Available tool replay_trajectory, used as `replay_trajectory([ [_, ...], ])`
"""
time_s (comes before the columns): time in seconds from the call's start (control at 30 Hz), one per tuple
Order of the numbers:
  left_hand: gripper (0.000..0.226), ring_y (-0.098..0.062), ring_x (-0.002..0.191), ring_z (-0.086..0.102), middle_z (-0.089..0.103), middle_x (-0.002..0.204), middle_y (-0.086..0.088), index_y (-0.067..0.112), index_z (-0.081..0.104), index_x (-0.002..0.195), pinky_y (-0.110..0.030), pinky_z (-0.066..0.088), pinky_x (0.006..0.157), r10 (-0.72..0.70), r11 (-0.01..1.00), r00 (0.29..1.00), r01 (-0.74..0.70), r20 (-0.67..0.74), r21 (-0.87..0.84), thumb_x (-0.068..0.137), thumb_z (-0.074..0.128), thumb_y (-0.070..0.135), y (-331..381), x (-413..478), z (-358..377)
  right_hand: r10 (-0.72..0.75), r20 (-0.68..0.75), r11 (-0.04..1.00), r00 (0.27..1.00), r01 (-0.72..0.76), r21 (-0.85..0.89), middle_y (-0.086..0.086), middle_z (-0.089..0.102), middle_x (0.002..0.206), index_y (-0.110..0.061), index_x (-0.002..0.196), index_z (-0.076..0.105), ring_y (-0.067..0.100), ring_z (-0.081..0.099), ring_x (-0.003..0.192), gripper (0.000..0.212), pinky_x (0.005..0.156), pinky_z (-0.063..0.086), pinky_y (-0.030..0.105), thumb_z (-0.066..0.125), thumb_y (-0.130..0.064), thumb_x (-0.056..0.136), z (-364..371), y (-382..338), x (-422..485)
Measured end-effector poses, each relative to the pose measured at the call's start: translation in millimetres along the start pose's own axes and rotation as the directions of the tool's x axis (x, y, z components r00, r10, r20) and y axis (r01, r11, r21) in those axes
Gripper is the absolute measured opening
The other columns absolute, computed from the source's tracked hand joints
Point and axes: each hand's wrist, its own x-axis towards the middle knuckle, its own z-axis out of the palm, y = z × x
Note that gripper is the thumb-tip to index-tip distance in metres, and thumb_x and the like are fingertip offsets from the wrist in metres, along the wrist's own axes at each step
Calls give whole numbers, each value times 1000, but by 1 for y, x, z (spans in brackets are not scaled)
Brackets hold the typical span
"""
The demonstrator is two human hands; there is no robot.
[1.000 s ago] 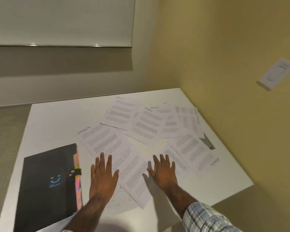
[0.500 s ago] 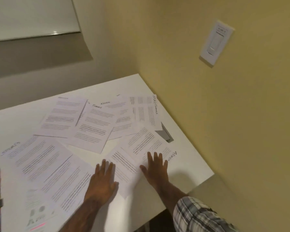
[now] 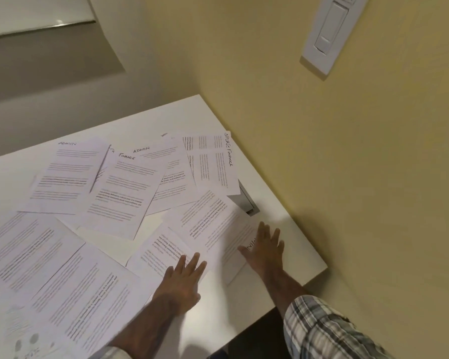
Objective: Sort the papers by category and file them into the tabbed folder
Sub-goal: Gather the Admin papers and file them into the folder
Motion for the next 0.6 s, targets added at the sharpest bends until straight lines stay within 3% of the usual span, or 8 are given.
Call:
replay_trajectory([
  [0.07, 79, -32, 156, -16, -29, 166, 1, 27, -14, 161, -52, 5, 126, -7, 1000, 1000, 7, 11, 4, 104, 39, 40, 0, 0, -1, -13, -6, 999, 1000, 13, 35, 14, 13, 169, -9, 161, 1, 42, 4, 155, 103, 124, 14, 55, 58, -60, 92, 2, -2, 1],
  [0.17, 78, -32, 156, -14, -27, 166, 0, 27, -12, 161, -53, 5, 126, -11, 1000, 1000, 11, 10, -1, 104, 38, 39, 1, -1, -4, -26, -45, 989, 999, 33, 144, 16, 41, 154, -15, 160, 13, 37, 37, 143, 95, 115, 37, 46, 63, -55, 91, 1, -8, 1],
  [0.2, 78, -32, 156, -14, -27, 166, 0, 27, -12, 161, -53, 4, 126, -9, 1000, 1000, 9, 10, -7, 104, 38, 39, 1, -1, -4, -9, -54, 985, 999, 19, 174, 17, 43, 152, -15, 160, 14, 36, 40, 141, 96, 113, 40, 46, 65, -55, 89, 0, -9, -1],
  [0.33, 77, -33, 156, -14, -26, 167, 0, 27, -12, 161, -53, 4, 125, -11, 1000, 1000, 12, 13, -16, 103, 37, 39, 3, -2, -2, 110, -88, 990, 990, -101, 102, 20, 28, 161, -7, 159, 11, 44, 20, 150, 110, 118, 33, 54, 66, -64, 83, 1, 0, -4],
  [0.47, 77, -34, 156, -13, -27, 167, -1, 26, -11, 161, -53, 4, 125, -10, 1000, 1000, 10, 11, -10, 104, 38, 39, 4, -2, -1, 55, -85, 998, 995, -52, 33, 16, 25, 165, -3, 159, 10, 38, 11, 155, 106, 124, 21, 50, 63, -62, 88, 1, 6, -9],
  [0.53, 76, -35, 156, -12, -26, 167, -2, 25, -11, 161, -53, 5, 125, -15, 1000, 1000, 15, 6, -7, 104, 37, 38, 5, -2, -1, 38, -84, 998, 996, -33, 54, 16, 36, 160, -6, 158, 17, 36, 22, 153, 100, 120, 29, 48, 63, -62, 89, 3, 6, -5],
  [0.6, 76, -35, 156, -12, -26, 167, -2, 24, -11, 161, -53, 7, 125, -23, 1000, 1000, 23, 1, -6, 104, 37, 38, 7, -2, -1, 59, -72, 969, 996, -40, 243, 13, 54, 144, -14, 155, 26, 34, 49, 137, 92, 106, 48, 43, 66, -60, 86, 0, 4, -2],
])
